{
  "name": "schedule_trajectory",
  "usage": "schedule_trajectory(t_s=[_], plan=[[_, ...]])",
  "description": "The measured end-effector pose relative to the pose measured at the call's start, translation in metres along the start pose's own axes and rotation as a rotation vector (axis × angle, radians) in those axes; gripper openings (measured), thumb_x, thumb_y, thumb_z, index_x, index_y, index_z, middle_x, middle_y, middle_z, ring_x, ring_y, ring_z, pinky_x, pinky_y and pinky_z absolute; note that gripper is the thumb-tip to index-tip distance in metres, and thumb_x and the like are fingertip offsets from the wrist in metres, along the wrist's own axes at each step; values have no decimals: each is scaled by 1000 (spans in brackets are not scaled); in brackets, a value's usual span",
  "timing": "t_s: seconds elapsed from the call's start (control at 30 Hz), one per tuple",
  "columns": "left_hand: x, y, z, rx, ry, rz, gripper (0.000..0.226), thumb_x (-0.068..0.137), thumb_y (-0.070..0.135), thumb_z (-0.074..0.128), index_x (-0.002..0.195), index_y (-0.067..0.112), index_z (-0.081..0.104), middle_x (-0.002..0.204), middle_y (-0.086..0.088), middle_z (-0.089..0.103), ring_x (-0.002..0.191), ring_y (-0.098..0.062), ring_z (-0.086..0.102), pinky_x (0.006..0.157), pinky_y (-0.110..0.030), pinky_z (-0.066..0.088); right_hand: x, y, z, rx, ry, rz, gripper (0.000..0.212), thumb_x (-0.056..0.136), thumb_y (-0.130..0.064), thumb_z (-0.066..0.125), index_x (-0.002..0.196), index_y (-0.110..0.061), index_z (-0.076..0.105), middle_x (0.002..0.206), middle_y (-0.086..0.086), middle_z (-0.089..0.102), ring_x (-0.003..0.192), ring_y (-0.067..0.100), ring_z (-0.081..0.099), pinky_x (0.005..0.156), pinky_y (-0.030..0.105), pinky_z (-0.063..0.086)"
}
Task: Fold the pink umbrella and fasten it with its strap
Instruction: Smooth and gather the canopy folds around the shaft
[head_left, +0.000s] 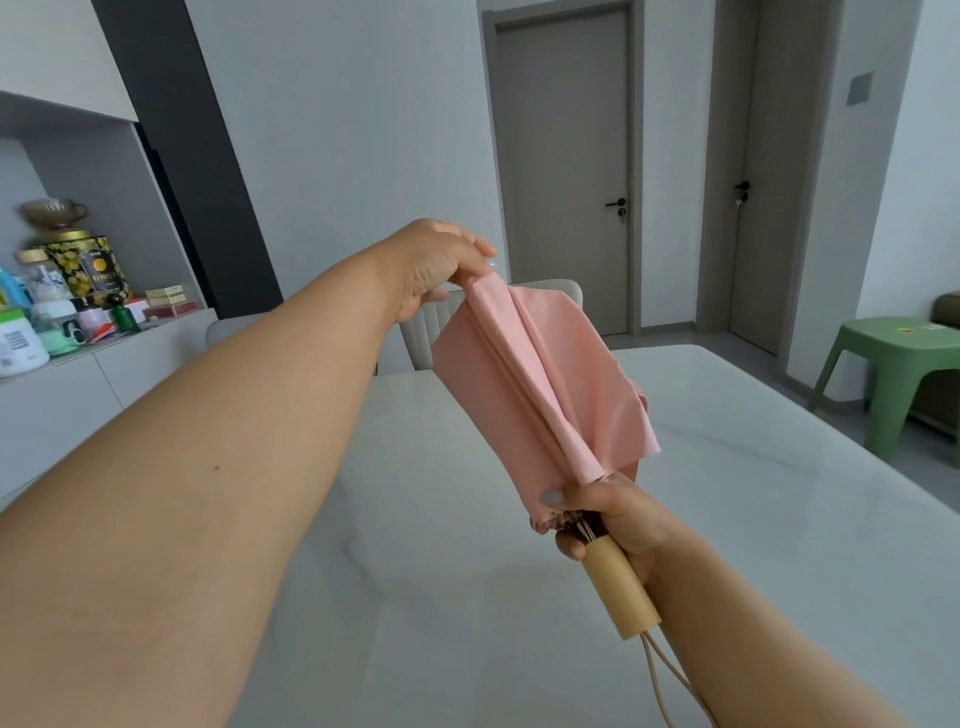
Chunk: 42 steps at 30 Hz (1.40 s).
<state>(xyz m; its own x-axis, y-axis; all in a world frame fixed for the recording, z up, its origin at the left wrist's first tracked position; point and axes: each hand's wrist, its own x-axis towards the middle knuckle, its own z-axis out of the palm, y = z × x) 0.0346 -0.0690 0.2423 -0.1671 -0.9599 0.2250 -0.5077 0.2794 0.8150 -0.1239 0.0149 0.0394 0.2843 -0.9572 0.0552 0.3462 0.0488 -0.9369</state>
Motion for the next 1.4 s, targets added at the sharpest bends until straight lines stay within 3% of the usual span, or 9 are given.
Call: schedule_trajectory(t_s=[0.17,0.3,0.5,0.6,0.77,0.93,1.1,1.23,1.4], plan=[[2,-5,5,-61,71,26,14,84,12,63,89,25,66,79,7,61,77,-10,55,81,-31,38,1,1,-1,35,4,1,43,59,-1,67,101,1,55,63,15,59,59,25,58,36,23,39],[-2,-8,14,17,5,44,16,85,10,63,83,25,67,81,9,62,79,-10,53,75,-28,37,2,2,-1,62,24,7,42,58,0,66,99,1,56,63,13,58,58,25,57,35,22,38],[-12,-7,25,-62,166,80,9,89,21,59,88,28,63,80,10,53,74,-8,48,69,-27,42,3,1,-3,104,32,9,37,58,-5,72,92,-1,57,66,14,58,58,23,57,35,22,37],[-28,-20,45,-1,83,87,15,88,43,60,82,30,64,73,14,51,71,-9,50,77,-28,45,5,1,-3,114,46,13,61,47,-22,86,96,-2,57,73,14,58,58,21,60,35,21,38],[-46,-39,65,-40,-91,137,22,97,44,51,106,28,64,85,5,58,76,-12,61,66,-20,53,6,2,-4,190,31,30,110,16,-54,94,104,0,56,80,16,59,65,23,63,35,20,42],[-45,-47,64,-76,-78,112,29,97,48,48,105,26,65,87,-2,67,87,-23,68,92,-43,54,7,1,-3,328,53,93,135,9,-64,88,123,0,53,85,19,62,65,28,62,32,22,42],[-61,-52,79,-86,25,95,52,78,57,56,120,27,50,114,-2,66,96,-15,67,94,-38,50,8,-1,-3,412,47,114,149,7,-75,80,134,-4,48,82,17,62,62,27,62,32,20,41],[-85,-60,95,61,-81,210,29,77,46,72,87,23,59,93,7,65,89,-9,62,75,-24,48,8,-3,-5,428,2,83,132,16,-81,75,128,-13,59,91,16,61,64,27,58,34,21,42],[-91,-64,110,461,46,474,37,74,58,70,77,22,62,84,9,61,89,-12,53,79,-35,49,6,-3,-2,365,29,79,91,19,-86,69,87,-26,78,89,8,70,77,29,58,41,21,45]])
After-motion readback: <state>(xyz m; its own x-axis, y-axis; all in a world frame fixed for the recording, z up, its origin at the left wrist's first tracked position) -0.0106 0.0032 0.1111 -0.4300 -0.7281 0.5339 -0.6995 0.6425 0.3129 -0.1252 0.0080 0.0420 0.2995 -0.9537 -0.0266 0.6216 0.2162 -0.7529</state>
